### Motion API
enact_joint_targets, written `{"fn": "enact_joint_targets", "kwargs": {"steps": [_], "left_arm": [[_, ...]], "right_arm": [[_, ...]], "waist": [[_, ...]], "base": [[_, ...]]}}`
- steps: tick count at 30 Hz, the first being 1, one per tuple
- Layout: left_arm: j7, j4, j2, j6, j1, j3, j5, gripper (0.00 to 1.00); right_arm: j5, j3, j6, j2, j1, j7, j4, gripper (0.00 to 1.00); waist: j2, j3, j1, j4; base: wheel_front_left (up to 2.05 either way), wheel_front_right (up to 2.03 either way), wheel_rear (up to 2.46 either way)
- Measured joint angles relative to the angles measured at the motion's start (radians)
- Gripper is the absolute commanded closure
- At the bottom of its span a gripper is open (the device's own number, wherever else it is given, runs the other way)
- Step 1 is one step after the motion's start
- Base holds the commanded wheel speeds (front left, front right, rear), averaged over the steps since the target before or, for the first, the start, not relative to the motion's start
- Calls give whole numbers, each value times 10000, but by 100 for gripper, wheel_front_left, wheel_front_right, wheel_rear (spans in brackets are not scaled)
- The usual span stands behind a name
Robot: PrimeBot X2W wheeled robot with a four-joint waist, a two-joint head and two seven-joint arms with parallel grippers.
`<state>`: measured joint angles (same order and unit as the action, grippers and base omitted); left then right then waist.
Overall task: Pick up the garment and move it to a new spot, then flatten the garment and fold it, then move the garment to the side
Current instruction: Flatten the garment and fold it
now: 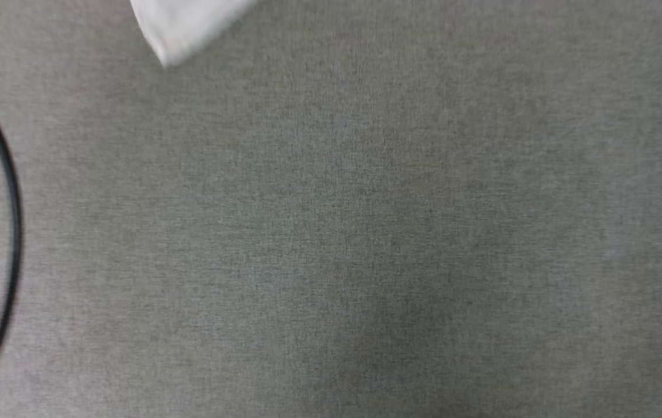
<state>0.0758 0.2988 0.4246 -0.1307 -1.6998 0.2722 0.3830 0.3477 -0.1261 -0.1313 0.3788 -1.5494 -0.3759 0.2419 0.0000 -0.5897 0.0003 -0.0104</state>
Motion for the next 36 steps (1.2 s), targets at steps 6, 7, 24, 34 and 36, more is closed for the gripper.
{"fn": "enact_joint_targets", "kwargs": {"steps": [6, 7, 24, 34, 36], "left_arm": [[316, 926, 265, 0, -1743, 416, 134, 100], [359, 1078, 297, -2, -1904, 453, 217, 100], [1452, 2742, 1012, -2, -736, 1383, 1513, 100], [1829, 1513, 1639, 192, 2686, 1072, 1931, 100], [1841, 1118, 1720, 337, 3576, 913, 1975, 100]], "right_arm": [[-215, -77, 0, -86, -2079, 612, 1388, 100], [-236, -104, 0, -82, -2287, 723, 1657, 100], [583, -1511, 0, 153, -1693, 2199, 3906, 100], [1893, -2642, -2, 903, 742, 2614, 3122, 100], [2138, -2700, 0, 1074, 1316, 2648, 2784, 100]], "waist": [[0, -583, 0, 58], [0, -649, 0, 76], [0, -1756, -1, 191], [0, -1287, -2, 269], [0, -1110, -2, 271]], "base": [[0, 0, 0], [0, 0, 0], [0, 0, 0], [0, 0, 0], [0, 0, 0]]}}
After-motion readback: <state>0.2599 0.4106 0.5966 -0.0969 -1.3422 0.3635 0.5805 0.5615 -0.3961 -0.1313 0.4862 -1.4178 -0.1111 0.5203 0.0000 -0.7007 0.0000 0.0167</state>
